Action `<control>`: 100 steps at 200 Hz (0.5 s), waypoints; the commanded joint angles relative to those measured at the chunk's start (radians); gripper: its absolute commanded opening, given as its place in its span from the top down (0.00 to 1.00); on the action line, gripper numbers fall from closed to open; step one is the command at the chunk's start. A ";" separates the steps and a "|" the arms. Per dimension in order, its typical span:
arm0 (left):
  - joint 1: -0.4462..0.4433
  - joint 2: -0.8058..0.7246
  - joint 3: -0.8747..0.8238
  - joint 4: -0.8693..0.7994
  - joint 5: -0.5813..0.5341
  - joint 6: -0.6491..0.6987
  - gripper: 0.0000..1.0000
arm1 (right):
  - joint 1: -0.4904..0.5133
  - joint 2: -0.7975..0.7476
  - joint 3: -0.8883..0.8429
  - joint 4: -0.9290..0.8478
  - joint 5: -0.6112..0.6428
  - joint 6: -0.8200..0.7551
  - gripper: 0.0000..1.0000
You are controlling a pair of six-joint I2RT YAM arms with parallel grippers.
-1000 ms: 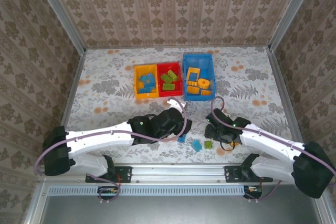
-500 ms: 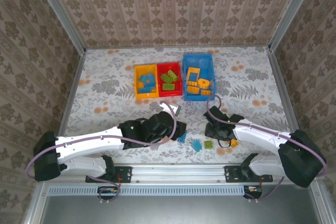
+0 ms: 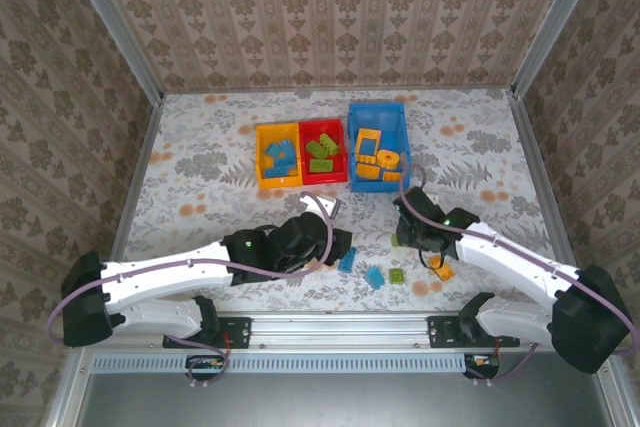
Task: Sort the legos into containers by color
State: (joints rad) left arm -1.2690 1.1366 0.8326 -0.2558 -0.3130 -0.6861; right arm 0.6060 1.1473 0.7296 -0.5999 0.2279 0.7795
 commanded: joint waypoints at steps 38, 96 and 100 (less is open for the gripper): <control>0.102 -0.042 0.148 -0.041 -0.069 0.068 0.51 | -0.117 0.341 0.397 0.057 0.025 -0.242 0.88; 0.194 -0.001 0.182 -0.001 -0.004 0.080 0.51 | -0.182 0.746 0.822 -0.017 0.140 -0.333 0.88; 0.196 0.001 0.182 0.001 -0.001 0.080 0.51 | -0.185 0.769 0.846 -0.023 0.148 -0.336 0.88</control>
State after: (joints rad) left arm -1.0882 1.1221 0.9764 -0.2752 -0.3454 -0.6323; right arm 0.4412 1.8194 1.4487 -0.5613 0.2920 0.5030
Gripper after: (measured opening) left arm 0.487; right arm 0.242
